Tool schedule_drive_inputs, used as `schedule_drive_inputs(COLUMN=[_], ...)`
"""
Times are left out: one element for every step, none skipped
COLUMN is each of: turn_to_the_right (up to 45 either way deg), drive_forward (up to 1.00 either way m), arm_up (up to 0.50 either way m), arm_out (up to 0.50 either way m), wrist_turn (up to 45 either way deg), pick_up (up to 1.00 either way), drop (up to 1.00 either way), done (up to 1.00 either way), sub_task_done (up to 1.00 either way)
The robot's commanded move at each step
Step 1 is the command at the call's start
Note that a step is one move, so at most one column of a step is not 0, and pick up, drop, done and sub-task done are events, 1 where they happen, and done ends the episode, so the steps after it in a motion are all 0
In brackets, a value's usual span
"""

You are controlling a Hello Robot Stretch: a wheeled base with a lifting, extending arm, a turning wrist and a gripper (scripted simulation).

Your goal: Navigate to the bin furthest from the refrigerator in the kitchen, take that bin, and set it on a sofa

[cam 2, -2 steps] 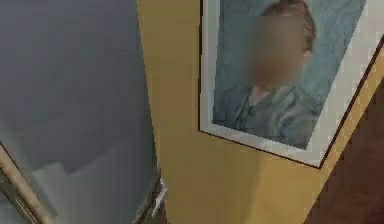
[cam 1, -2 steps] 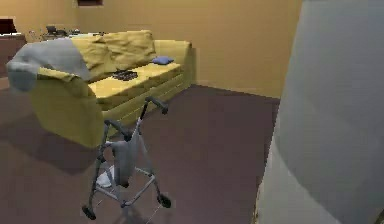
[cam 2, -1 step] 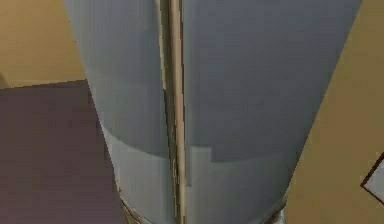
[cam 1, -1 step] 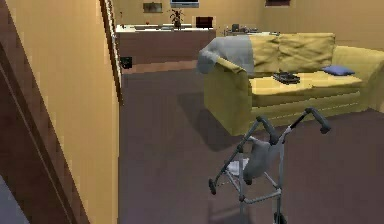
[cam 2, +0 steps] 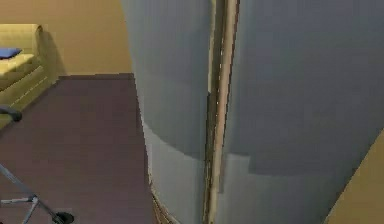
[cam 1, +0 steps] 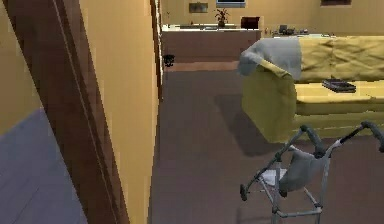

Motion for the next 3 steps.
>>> schedule_drive_inputs(turn_to_the_right=[0.0, 6.0, 0.0], drive_forward=[0.40, 0.00, 1.00], arm_up=[0.00, 0.00, 0.00], arm_out=[0.00, 0.00, 0.00], wrist_turn=[0.0, 0.0, 0.0], pick_up=[0.00, 0.00, 0.00], drop=[0.00, 0.00, 0.00], done=[0.00, 0.00, 0.00], sub_task_done=[0.00, 0.00, 0.00])
